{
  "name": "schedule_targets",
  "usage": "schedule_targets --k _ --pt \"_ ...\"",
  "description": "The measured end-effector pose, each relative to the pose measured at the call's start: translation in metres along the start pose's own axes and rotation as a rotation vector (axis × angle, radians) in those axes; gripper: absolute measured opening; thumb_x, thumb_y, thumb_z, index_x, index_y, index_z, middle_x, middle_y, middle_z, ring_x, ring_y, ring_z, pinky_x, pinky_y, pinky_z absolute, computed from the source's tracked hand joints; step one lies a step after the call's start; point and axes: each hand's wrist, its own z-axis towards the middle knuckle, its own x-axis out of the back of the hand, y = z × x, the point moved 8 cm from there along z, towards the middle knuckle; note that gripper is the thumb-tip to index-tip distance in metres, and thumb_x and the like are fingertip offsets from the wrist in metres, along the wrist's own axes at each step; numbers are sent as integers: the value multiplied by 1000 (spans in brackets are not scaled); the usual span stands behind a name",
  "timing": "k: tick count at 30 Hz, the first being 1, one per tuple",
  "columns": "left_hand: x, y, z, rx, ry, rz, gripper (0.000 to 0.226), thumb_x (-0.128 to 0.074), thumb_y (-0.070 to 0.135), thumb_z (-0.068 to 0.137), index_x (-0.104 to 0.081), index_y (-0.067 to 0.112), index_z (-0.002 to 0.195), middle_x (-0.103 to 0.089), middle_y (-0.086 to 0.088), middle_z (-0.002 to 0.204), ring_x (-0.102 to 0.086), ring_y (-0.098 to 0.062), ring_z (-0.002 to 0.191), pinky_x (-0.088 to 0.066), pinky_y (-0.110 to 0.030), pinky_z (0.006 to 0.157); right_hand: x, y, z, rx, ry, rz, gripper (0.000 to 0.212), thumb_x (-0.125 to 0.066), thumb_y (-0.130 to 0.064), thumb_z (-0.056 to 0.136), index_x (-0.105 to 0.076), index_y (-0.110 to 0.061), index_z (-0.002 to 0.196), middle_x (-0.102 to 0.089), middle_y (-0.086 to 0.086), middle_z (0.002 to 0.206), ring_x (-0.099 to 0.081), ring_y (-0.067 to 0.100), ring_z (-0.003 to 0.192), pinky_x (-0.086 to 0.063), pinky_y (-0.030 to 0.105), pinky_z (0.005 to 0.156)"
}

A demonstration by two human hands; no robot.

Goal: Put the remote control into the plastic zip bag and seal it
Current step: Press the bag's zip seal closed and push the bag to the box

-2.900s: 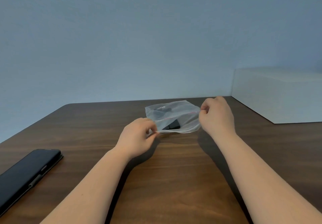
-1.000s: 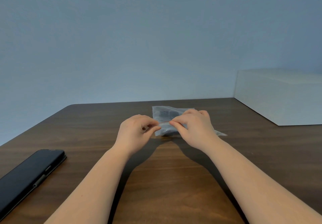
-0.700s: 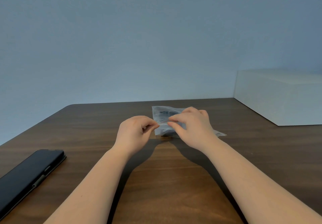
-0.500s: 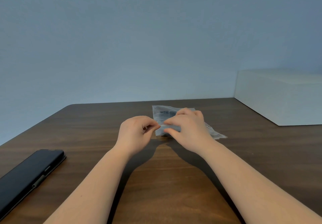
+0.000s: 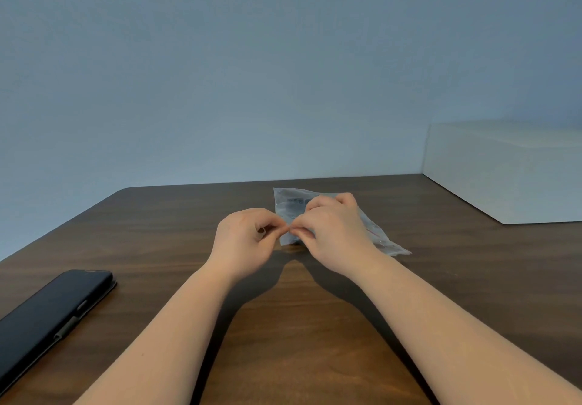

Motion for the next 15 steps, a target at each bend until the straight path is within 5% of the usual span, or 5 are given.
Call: schedule_targets --k 15 --pt "-2 -3 0 51 -31 9 7 -63 23 83 -69 21 79 -63 10 73 -57 -10 69 -41 -17 60 -4 -5 -3 53 31 -117 16 -57 -24 90 -72 -22 94 -73 0 88 -60 19 93 -29 36 85"
